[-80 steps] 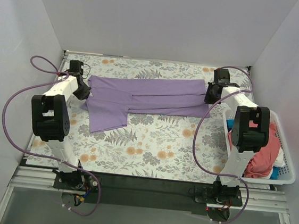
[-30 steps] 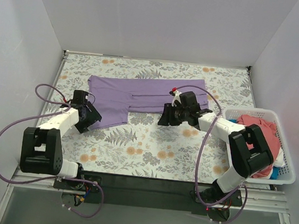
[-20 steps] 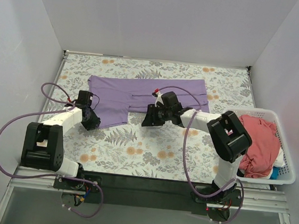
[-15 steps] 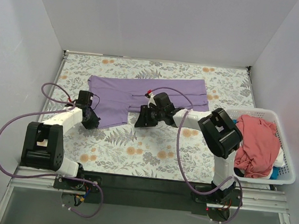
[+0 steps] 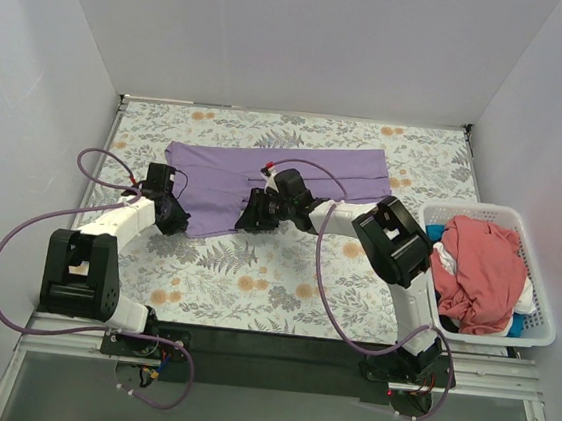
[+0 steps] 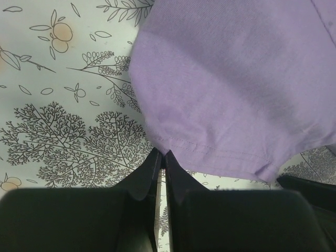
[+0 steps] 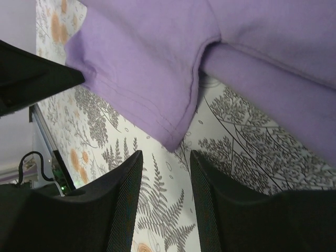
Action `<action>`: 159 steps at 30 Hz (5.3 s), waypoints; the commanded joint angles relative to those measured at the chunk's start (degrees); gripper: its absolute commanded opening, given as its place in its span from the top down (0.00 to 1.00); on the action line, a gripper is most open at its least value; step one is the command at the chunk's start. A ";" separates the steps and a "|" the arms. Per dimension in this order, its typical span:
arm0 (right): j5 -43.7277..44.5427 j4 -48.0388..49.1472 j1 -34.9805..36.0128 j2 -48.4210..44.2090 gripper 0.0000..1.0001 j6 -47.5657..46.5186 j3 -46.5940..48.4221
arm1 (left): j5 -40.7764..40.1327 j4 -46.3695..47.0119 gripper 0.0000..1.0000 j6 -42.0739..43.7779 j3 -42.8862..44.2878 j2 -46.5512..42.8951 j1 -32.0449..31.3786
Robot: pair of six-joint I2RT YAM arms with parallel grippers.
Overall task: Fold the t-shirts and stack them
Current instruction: Fold the tshirt
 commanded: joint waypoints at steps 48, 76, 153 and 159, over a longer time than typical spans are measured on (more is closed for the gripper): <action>-3.10 1.32 -10.87 19.20 0.99 0.89 36.04 | 3.09 19.13 1.00 5.57 32.83 24.32 0.43; -4.86 9.06 -13.86 22.10 0.97 1.94 35.34 | 14.96 28.38 1.00 9.08 40.13 33.12 2.28; 17.90 -8.70 -38.29 -25.36 0.49 -18.89 -21.61 | -7.99 7.55 0.34 -7.97 15.34 15.36 8.61; 16.59 -8.61 -41.10 -24.92 0.50 -16.17 -24.86 | -9.22 7.46 0.58 -9.46 12.89 14.41 9.48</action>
